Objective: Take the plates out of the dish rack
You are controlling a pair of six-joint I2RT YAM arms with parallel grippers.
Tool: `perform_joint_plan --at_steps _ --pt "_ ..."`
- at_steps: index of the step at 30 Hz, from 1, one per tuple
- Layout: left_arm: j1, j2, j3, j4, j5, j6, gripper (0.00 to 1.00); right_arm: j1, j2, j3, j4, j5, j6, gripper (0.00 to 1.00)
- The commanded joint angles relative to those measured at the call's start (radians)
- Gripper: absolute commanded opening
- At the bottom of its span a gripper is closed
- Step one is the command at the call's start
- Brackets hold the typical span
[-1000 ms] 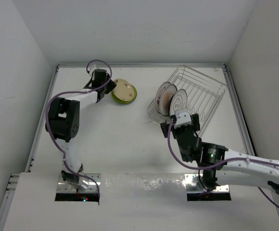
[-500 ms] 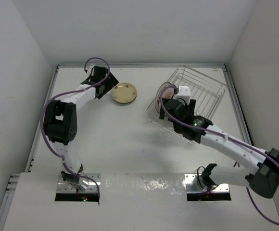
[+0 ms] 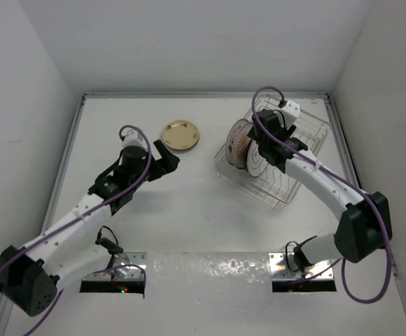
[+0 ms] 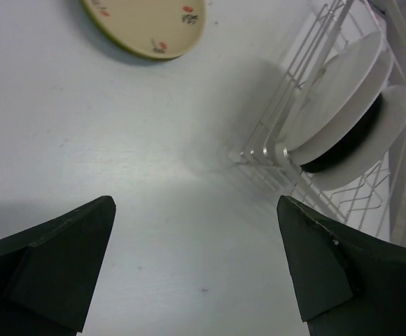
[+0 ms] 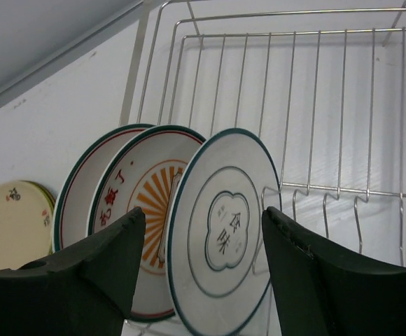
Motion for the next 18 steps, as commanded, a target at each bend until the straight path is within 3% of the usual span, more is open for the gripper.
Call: perform_joint_plan --at_steps 1,3,4,8,10,12,18 --pt "0.004 -0.138 -0.05 -0.091 -0.044 0.055 0.97 -0.044 0.047 0.035 0.116 -0.089 0.009 0.65" --pt "0.004 -0.235 -0.045 -0.178 -0.068 0.086 0.97 -0.056 0.068 0.039 0.145 -0.117 0.003 0.63" --pt "0.004 -0.263 -0.042 -0.198 -0.087 0.095 0.97 -0.064 0.085 0.039 0.158 -0.124 -0.006 0.54" --pt "0.004 -0.368 -0.036 -0.267 -0.099 0.118 0.98 -0.069 0.123 0.042 0.161 -0.132 0.013 0.38" --pt "0.006 -0.379 -0.036 -0.281 -0.096 0.119 0.98 -0.069 0.139 0.036 0.153 -0.134 0.033 0.36" --pt "0.006 -0.378 -0.038 -0.286 -0.092 0.123 0.98 -0.069 0.137 0.022 0.152 -0.134 0.058 0.26" --pt "0.004 -0.355 -0.044 -0.275 -0.069 0.123 0.98 -0.069 0.102 -0.017 0.145 -0.094 0.105 0.12"
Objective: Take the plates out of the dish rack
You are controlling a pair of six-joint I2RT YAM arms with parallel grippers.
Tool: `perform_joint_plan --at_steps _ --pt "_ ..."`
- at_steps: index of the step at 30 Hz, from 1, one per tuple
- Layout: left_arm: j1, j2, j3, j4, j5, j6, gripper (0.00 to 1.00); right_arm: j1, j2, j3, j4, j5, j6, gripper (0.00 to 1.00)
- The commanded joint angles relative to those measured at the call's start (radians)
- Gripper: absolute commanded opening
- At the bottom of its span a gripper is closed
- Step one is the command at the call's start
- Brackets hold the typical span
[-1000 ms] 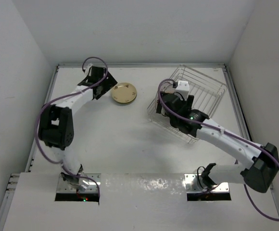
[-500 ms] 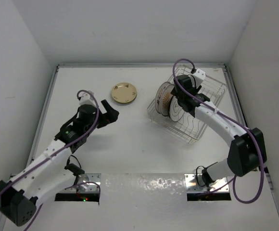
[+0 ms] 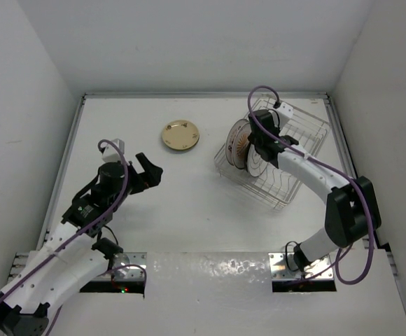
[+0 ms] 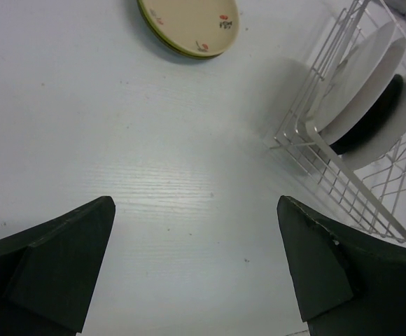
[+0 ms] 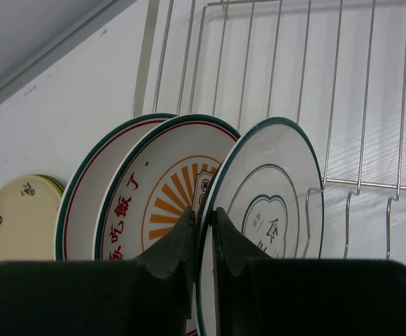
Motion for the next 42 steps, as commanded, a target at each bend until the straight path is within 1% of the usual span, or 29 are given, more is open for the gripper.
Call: perform_joint_plan --at_steps 1,4,8,13,16,19,22,25,26,27,28,29,30,31,32,33,34,35,36,37,39,40,42 --pt "0.004 0.013 0.01 0.014 0.013 0.017 0.98 -0.004 -0.049 -0.02 0.025 0.041 0.048 0.09" --pt "0.005 0.019 0.002 0.025 0.023 0.016 0.98 -0.006 -0.071 -0.028 0.019 0.071 0.071 0.0" --pt "0.004 0.021 0.002 0.025 0.023 0.016 0.98 -0.006 -0.105 -0.04 0.019 0.105 0.109 0.0" --pt "0.005 0.009 0.01 0.016 0.014 0.01 0.98 -0.004 -0.178 -0.025 0.039 0.114 0.089 0.0" --pt "0.004 -0.002 0.013 0.012 0.008 -0.004 0.98 -0.004 -0.223 0.018 0.033 0.097 0.029 0.0" --pt "0.004 -0.01 0.028 0.012 0.022 -0.033 0.99 -0.004 -0.264 0.073 -0.004 0.047 -0.046 0.0" --pt "0.005 -0.025 0.062 0.02 0.074 -0.062 0.99 0.008 -0.313 0.128 -0.047 0.002 -0.176 0.0" --pt "0.004 -0.05 0.093 0.048 0.138 -0.089 1.0 0.02 -0.371 0.138 -0.024 -0.1 -0.308 0.0" --pt "0.004 -0.062 0.113 0.049 0.157 -0.099 1.0 0.023 -0.385 0.142 -0.011 -0.24 -0.439 0.0" --pt "0.004 -0.07 0.123 0.048 0.161 -0.124 1.0 0.026 -0.402 0.139 -0.001 -0.313 -0.521 0.0" --pt "0.004 -0.076 0.131 0.048 0.163 -0.138 1.0 0.048 -0.436 0.121 0.008 -0.373 -0.635 0.0" --pt "0.005 -0.085 0.142 0.051 0.166 -0.153 1.0 0.058 -0.445 0.121 0.008 -0.459 -0.7 0.0" --pt "0.004 -0.105 0.142 0.066 0.166 -0.186 1.0 0.075 -0.448 0.132 -0.054 -0.634 -0.763 0.0" --pt "0.005 -0.114 0.133 0.081 0.177 -0.206 1.0 0.141 -0.444 0.165 -0.17 -0.675 -0.891 0.0" --pt "0.004 -0.126 0.128 0.1 0.19 -0.225 1.0 0.201 -0.441 0.179 -0.219 -0.662 -0.976 0.0" --pt "0.004 -0.128 0.13 0.118 0.203 -0.249 1.0 0.335 -0.442 0.179 -0.249 -0.571 -1.051 0.0" --pt "0.004 -0.126 0.145 0.117 0.212 -0.254 1.0 0.397 -0.444 0.153 -0.266 -0.53 -1.169 0.0" --pt "0.004 -0.123 0.154 0.111 0.206 -0.257 1.0 0.446 -0.438 0.141 -0.294 -0.509 -1.214 0.0" --pt "0.004 -0.123 0.169 0.067 0.182 -0.259 1.0 0.489 -0.43 0.126 -0.296 -0.49 -1.248 0.0" --pt "0.004 -0.123 0.204 0.03 0.089 -0.26 1.0 0.561 -0.421 0.097 -0.293 -0.469 -1.294 0.0" --pt "0.005 -0.139 0.237 -0.061 -0.022 -0.26 1.0 0.641 -0.383 0.069 -0.261 -0.476 -1.322 0.0" --pt "0.004 -0.145 0.272 -0.09 -0.155 -0.251 1.0 0.667 -0.369 0.035 -0.241 -0.495 -1.345 0.0" --pt "0.004 -0.152 0.306 -0.184 -0.293 -0.236 1.0 0.725 -0.321 -0.008 -0.127 -0.49 -1.348 0.0"
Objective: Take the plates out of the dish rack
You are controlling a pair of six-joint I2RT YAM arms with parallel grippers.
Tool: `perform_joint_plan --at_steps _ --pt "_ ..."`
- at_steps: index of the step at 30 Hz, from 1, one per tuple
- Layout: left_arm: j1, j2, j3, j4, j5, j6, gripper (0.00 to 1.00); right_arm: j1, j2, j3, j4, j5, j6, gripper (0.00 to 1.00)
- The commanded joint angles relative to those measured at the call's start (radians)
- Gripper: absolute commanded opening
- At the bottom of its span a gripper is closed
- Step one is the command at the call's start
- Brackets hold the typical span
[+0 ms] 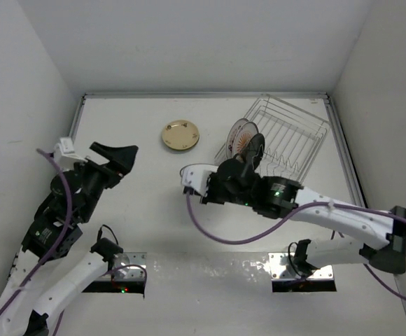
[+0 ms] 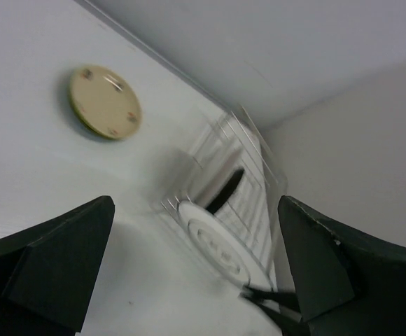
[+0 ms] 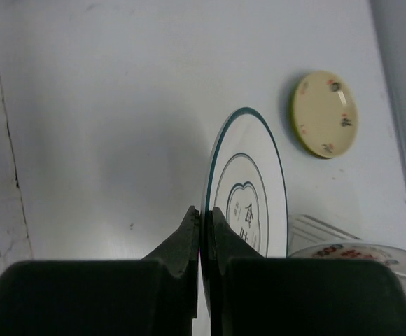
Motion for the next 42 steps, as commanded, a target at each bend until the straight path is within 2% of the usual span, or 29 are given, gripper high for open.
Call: perform_joint_plan --at_steps 1,4,5,8,12,16,19,21,23,26,27,28,30,31,32,34,36,37,40,42 --pt "0.005 -0.019 0.1 -0.151 -0.382 0.0 1.0 0.07 0.063 -0.09 0.153 0.016 -0.148 0.0" --pt "0.004 -0.014 0.134 -0.204 -0.502 0.041 1.0 0.12 0.154 -0.176 0.349 0.089 -0.153 0.0" --pt "0.005 -0.009 0.14 -0.208 -0.513 0.073 1.0 0.126 0.18 -0.194 0.448 0.134 -0.15 0.0" --pt "0.004 -0.012 0.14 -0.173 -0.496 0.166 1.0 0.133 0.289 -0.224 0.576 0.171 -0.119 0.0" --pt "0.005 -0.02 0.116 -0.158 -0.481 0.234 1.0 0.133 0.43 -0.184 0.629 0.197 -0.085 0.0" --pt "0.004 -0.028 0.065 -0.142 -0.47 0.273 1.0 0.133 0.537 -0.159 0.684 0.199 -0.052 0.06" --pt "0.004 -0.035 0.031 -0.138 -0.478 0.276 1.0 0.133 0.574 -0.142 0.693 0.191 -0.01 0.43" --pt "0.005 -0.04 0.008 -0.132 -0.481 0.276 1.0 0.131 0.576 -0.142 0.701 0.164 0.028 0.53" --pt "0.005 -0.048 -0.009 -0.124 -0.484 0.276 1.0 0.131 0.55 -0.153 0.728 0.134 0.059 0.55" --pt "0.004 -0.052 -0.027 -0.126 -0.48 0.274 1.0 0.128 0.48 -0.164 0.75 0.165 0.158 0.8" --pt "0.005 -0.052 -0.032 -0.127 -0.473 0.274 1.0 0.123 0.456 -0.162 0.753 0.201 0.186 0.91" --pt "0.004 -0.054 -0.035 -0.124 -0.469 0.277 1.0 0.117 0.435 -0.156 0.733 0.303 0.221 0.99" --pt "0.005 -0.055 -0.045 -0.116 -0.446 0.279 1.0 0.067 0.377 -0.095 0.663 0.431 0.399 0.99" --pt "0.004 -0.054 -0.05 -0.103 -0.432 0.286 1.0 0.035 0.364 -0.058 0.511 0.486 0.483 0.99" --pt "0.004 -0.051 -0.053 -0.097 -0.42 0.291 1.0 -0.055 0.358 0.024 0.424 0.536 0.663 0.99" --pt "0.005 -0.037 -0.064 -0.08 -0.378 0.306 1.0 -0.198 0.347 0.092 0.223 0.506 0.855 0.99" --pt "0.007 -0.014 -0.064 -0.078 -0.352 0.322 1.0 -0.292 0.331 0.1 0.178 0.521 0.928 0.99" --pt "0.007 -0.006 -0.065 -0.077 -0.346 0.326 1.0 -0.312 0.323 0.103 0.164 0.583 1.002 0.99" --pt "0.007 0.012 -0.073 -0.066 -0.319 0.34 1.0 -0.387 0.304 0.105 0.149 0.64 1.068 0.98" --pt "0.005 0.024 -0.076 -0.057 -0.302 0.351 1.0 -0.43 0.306 0.115 0.121 0.66 1.157 0.9"
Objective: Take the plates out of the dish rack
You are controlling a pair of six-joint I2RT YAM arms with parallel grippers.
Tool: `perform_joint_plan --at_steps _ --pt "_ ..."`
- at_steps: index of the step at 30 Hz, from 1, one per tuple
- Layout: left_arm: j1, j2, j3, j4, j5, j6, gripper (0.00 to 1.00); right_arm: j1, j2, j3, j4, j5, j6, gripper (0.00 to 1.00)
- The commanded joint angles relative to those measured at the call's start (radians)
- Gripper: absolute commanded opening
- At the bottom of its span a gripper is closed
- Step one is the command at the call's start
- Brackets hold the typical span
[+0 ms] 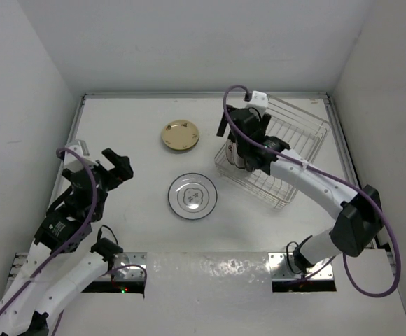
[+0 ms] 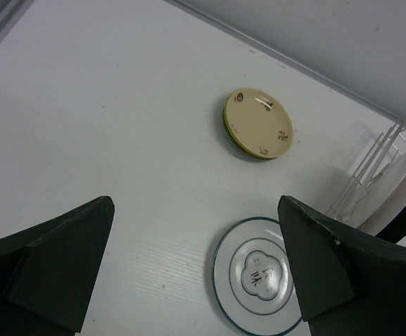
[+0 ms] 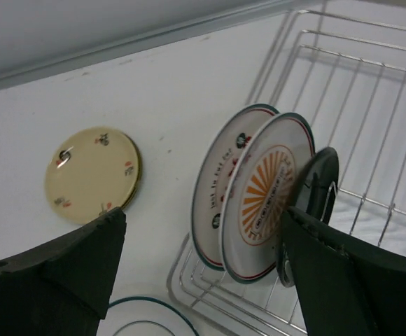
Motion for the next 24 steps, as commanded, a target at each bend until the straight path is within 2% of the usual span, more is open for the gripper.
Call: perform_joint_plan --at_steps 1,2,6,8,19,24 --pt "0.005 0.025 -0.007 0.052 0.055 0.041 1.0 -0.042 -0.004 0.021 -0.114 0.068 0.242 0.87" --pt "0.005 0.029 -0.007 0.054 0.058 0.044 1.0 -0.084 -0.004 0.013 -0.112 0.053 0.277 0.8" --pt "0.005 0.058 -0.01 0.066 0.093 0.062 1.0 -0.16 -0.016 -0.065 0.037 -0.076 0.313 0.68" --pt "0.005 0.075 -0.01 0.071 0.109 0.072 1.0 -0.178 -0.004 -0.064 0.041 -0.076 0.325 0.63" --pt "0.019 0.105 -0.013 0.083 0.149 0.089 1.0 -0.203 0.131 0.015 0.062 -0.165 0.327 0.54" --pt "0.022 0.106 -0.014 0.086 0.158 0.093 1.0 -0.203 0.166 0.033 0.036 -0.166 0.361 0.45"
